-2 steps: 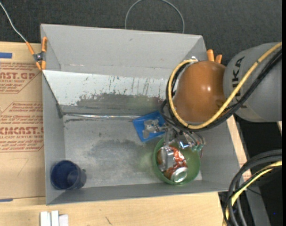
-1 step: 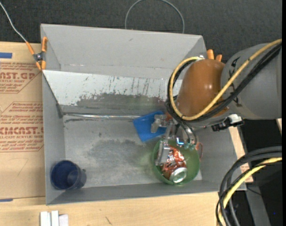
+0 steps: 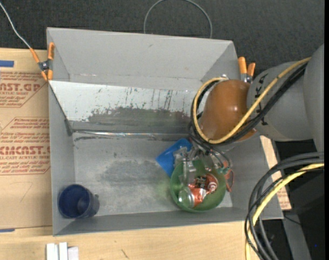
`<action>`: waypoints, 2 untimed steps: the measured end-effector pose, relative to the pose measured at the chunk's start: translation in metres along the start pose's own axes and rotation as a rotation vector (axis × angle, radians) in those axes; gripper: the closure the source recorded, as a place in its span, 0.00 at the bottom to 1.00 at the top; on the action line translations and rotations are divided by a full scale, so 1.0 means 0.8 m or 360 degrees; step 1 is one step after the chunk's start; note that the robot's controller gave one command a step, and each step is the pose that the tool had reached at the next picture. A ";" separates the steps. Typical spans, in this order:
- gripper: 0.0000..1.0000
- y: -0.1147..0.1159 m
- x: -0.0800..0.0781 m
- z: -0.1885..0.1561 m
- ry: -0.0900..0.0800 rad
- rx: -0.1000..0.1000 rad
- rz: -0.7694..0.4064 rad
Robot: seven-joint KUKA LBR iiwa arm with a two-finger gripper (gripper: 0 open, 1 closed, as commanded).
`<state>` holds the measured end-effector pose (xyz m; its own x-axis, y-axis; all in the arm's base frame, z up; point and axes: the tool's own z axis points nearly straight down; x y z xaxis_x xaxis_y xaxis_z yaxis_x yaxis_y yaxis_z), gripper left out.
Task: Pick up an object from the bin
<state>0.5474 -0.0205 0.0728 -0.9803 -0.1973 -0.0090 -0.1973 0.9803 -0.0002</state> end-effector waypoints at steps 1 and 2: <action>1.00 0.000 0.000 0.000 0.0000 0.0000 0.0000; 1.00 -0.057 0.038 -0.012 -0.0109 0.0033 -0.0355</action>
Offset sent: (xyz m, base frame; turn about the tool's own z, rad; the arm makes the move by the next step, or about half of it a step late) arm -0.0401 -0.0514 -0.0028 -0.2300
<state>0.5265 -0.0710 0.0822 -0.9095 -0.4091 -0.0739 -0.4080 0.9125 -0.0305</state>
